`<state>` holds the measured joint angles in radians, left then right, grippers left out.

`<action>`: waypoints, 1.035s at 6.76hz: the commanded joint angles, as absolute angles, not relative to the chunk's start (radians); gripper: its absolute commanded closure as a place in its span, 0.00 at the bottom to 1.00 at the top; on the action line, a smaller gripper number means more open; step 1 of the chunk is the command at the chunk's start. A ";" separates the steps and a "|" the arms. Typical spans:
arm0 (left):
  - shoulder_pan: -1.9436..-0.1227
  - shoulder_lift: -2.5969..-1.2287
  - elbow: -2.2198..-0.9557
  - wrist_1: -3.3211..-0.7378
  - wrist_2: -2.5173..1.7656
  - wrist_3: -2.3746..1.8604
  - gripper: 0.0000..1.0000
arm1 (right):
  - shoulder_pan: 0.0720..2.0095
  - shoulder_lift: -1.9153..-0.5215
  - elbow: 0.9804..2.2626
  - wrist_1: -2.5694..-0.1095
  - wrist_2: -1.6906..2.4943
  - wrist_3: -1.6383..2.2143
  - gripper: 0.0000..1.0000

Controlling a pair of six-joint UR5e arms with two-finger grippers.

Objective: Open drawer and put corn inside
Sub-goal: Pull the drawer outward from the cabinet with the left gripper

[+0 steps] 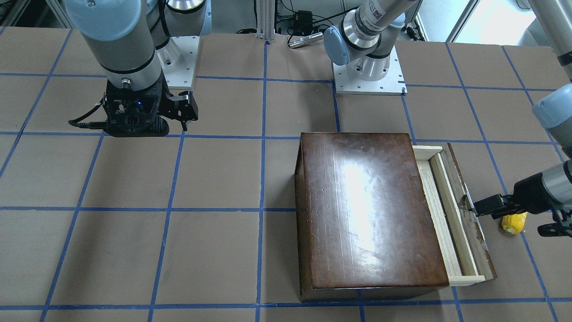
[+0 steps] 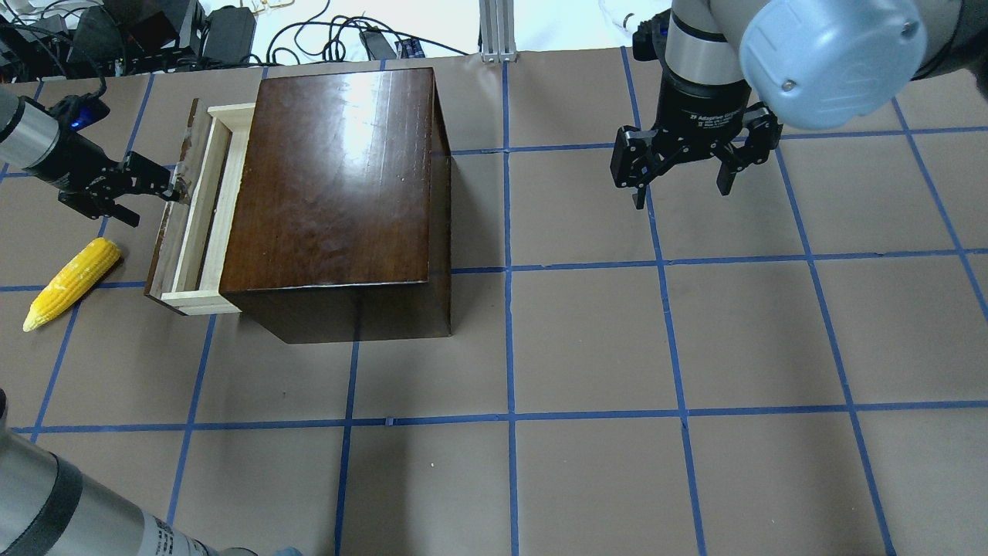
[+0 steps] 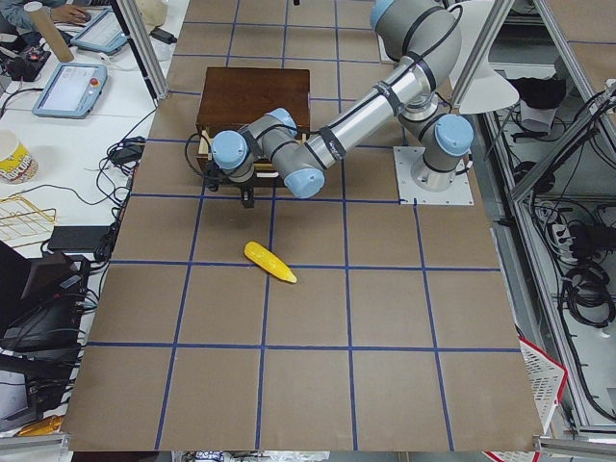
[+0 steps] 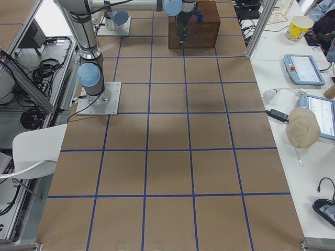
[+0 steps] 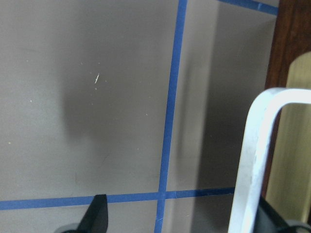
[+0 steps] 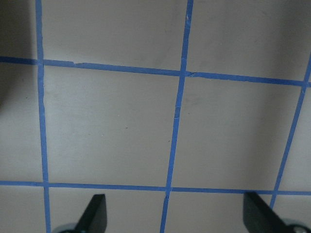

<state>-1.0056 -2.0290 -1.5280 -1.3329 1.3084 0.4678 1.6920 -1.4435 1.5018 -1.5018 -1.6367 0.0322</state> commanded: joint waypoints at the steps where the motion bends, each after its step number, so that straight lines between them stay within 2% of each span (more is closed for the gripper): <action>1: -1.002 -2.029 -1.528 -1.331 1.310 0.468 0.00 | 1.692 -1.443 1.502 -1.502 -1.637 0.032 0.00; 7: -0.974 -2.026 -1.502 -1.336 1.312 0.465 0.00 | 1.692 -1.443 1.502 -1.502 -1.638 0.031 0.00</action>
